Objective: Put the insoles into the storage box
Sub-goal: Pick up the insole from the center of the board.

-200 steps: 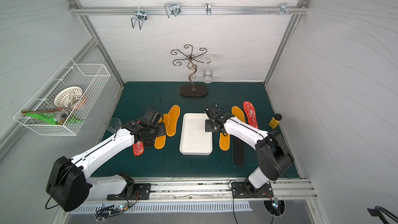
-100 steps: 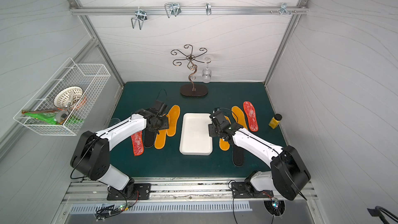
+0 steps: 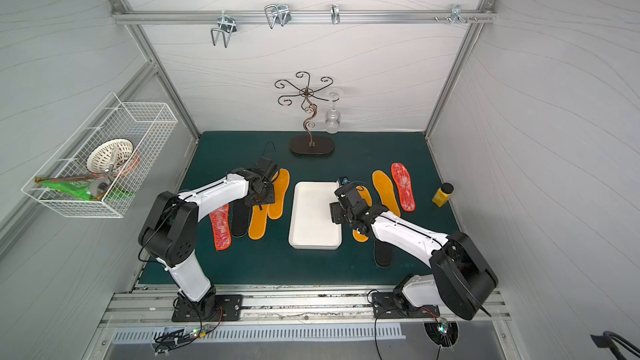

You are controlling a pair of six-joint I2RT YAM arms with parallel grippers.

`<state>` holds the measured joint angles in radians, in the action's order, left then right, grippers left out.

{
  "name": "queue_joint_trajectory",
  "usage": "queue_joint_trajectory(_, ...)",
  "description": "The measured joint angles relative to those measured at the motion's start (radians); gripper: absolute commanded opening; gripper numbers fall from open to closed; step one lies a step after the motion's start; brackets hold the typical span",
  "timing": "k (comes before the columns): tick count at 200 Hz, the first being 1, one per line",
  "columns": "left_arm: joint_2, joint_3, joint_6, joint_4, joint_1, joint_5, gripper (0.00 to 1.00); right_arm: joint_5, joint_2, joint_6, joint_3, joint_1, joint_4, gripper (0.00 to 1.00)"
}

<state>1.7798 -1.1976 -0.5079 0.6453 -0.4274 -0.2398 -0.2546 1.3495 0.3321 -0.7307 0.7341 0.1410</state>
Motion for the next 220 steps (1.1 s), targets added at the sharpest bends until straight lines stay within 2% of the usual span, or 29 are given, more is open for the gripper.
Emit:
queue_joint_trajectory(31,0.045,-0.052,0.002,0.021,-0.017,-0.035,0.54,0.007,0.02,0.0,0.0,0.002,-0.015,0.67)
queue_joint_trajectory(101,0.207,-0.253,0.002,0.09,-0.079,-0.163,0.55,0.006,0.022,0.0,0.0,0.002,-0.023,0.67)
queue_joint_trajectory(136,0.256,-0.28,-0.001,0.119,-0.086,-0.213,0.54,0.007,0.021,0.0,0.0,0.002,-0.023,0.68)
queue_joint_trajectory(156,0.278,-0.285,-0.004,0.133,-0.086,-0.239,0.52,0.007,0.021,0.0,0.0,0.002,-0.023,0.68)
queue_joint_trajectory(174,0.299,-0.289,-0.006,0.138,-0.086,-0.257,0.43,0.007,0.021,0.0,0.0,0.002,-0.023,0.68)
queue_joint_trajectory(202,0.312,-0.29,-0.009,0.142,-0.086,-0.275,0.41,0.007,0.02,0.0,0.0,0.002,-0.023,0.68)
queue_joint_trajectory(220,0.317,-0.291,-0.009,0.14,-0.086,-0.282,0.36,0.007,0.019,0.0,0.0,0.002,-0.023,0.68)
